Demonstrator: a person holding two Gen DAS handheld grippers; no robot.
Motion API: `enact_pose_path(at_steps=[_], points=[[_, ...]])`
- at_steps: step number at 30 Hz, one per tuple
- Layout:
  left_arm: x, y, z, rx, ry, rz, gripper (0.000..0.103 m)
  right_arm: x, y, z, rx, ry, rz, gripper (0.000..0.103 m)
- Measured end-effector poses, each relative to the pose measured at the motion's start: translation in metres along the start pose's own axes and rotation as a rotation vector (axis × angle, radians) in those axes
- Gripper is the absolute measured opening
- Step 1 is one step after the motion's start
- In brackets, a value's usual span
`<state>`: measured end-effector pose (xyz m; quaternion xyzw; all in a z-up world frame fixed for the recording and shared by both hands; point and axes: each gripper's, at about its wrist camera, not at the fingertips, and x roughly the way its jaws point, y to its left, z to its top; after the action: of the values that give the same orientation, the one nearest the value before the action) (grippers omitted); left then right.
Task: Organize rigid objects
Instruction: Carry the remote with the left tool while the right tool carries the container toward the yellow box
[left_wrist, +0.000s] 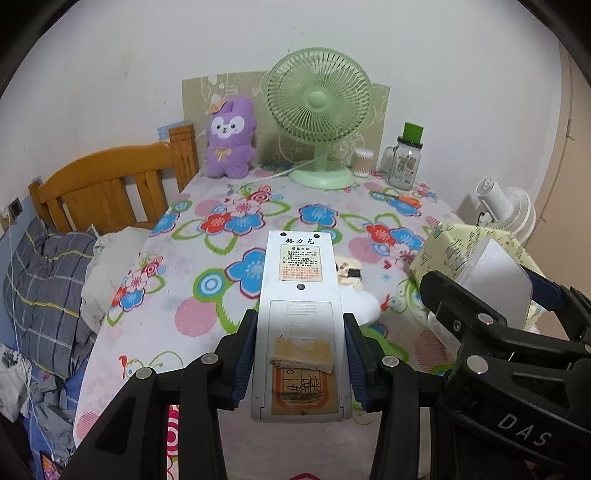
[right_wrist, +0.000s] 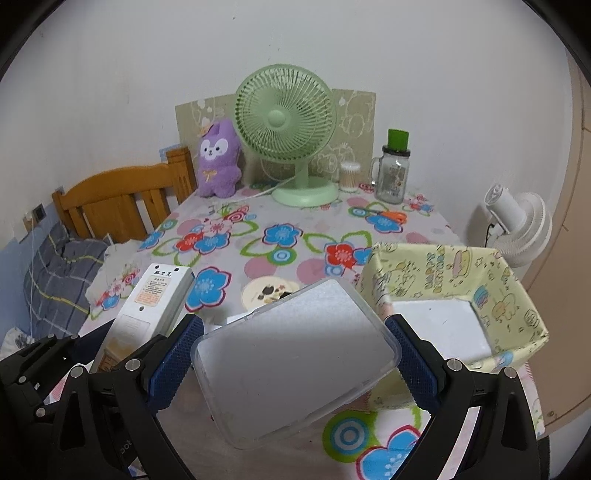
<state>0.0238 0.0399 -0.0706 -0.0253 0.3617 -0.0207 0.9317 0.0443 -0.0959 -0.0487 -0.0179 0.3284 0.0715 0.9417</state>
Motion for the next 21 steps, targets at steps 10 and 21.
enact_pose_path(at_steps=[10, 21], points=[[-0.011, -0.016, 0.01, -0.002, -0.028, -0.005, 0.045, -0.018, -0.015, 0.012, 0.001, -0.04, -0.009, 0.099], [-0.014, -0.049, 0.023, 0.008, -0.053, -0.025, 0.045, -0.027, -0.047, 0.024, 0.022, -0.062, -0.03, 0.099]])
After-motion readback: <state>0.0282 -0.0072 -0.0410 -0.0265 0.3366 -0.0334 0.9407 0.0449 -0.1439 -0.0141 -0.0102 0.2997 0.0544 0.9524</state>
